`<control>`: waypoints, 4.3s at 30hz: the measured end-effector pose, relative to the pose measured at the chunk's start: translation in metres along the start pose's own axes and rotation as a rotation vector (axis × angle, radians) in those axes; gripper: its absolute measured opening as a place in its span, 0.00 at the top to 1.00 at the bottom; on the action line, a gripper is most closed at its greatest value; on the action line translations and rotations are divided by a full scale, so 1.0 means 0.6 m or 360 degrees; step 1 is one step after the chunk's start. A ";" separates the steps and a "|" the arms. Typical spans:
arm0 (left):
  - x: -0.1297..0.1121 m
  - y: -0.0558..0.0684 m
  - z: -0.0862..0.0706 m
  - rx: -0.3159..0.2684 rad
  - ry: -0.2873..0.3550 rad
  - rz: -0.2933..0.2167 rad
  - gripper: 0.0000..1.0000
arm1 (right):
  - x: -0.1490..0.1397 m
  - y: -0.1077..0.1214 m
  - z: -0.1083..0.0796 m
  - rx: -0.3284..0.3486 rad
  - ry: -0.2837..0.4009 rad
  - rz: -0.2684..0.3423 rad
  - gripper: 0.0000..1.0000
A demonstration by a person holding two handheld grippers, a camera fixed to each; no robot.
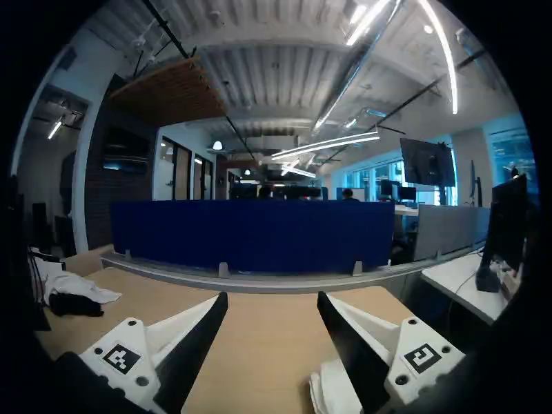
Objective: Fold towel
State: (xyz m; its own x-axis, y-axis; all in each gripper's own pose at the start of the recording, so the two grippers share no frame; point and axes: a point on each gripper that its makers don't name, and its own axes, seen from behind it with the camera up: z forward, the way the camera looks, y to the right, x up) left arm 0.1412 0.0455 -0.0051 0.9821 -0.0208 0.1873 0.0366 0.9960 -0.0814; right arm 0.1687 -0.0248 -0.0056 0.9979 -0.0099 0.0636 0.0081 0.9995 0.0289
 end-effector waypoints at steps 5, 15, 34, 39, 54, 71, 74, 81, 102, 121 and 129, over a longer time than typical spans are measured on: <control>0.008 -0.012 0.003 0.0031 0.0041 0.0048 0.13 | -0.009 -0.011 0.008 -0.0016 -0.0014 -0.0004 0.00; -0.013 -0.019 0.019 0.0043 0.0112 0.0085 0.13 | -0.023 -0.033 0.012 -0.0051 0.0006 -0.0034 0.00; -0.157 -0.044 0.054 0.0128 0.0193 0.0130 0.13 | -0.078 -0.006 0.002 -0.0076 -0.0047 0.0054 0.00; -0.186 -0.065 0.056 0.0165 0.0216 0.0135 0.13 | -0.083 0.000 0.013 -0.0083 -0.0033 0.0041 0.00; -0.223 -0.102 0.056 0.0209 0.0280 0.0067 0.13 | -0.115 -0.039 0.032 -0.0010 -0.0044 -0.0008 0.00; -0.224 -0.100 0.048 0.0189 0.0300 0.0039 0.13 | -0.105 -0.026 0.034 -0.0024 -0.0015 -0.0054 0.00; -0.225 -0.100 0.048 0.0189 0.0299 0.0038 0.13 | -0.100 -0.012 0.037 -0.0047 0.0014 -0.0075 0.00; -0.225 -0.101 0.048 0.0189 0.0299 0.0037 0.12 | -0.126 -0.009 0.040 -0.0029 0.0055 -0.0075 0.00; -0.225 -0.102 0.049 0.0189 0.0299 0.0037 0.11 | -0.286 0.025 0.049 -0.0042 0.0034 -0.0033 0.00; -0.226 -0.100 0.048 0.0189 0.0299 0.0037 0.11 | -0.304 0.027 0.038 -0.0042 0.0072 0.0011 0.00; -0.226 -0.099 0.049 0.0189 0.0299 0.0037 0.11 | -0.296 0.030 0.034 -0.0055 0.0093 0.0010 0.00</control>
State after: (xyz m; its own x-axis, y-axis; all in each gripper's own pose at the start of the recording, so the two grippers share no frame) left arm 0.0006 -0.0086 0.0032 1.0000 -0.0023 0.0002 0.0023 0.9994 0.0343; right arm -0.0095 -0.0056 0.0040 1.0000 -0.0027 0.0055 0.0028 1.0000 -0.0056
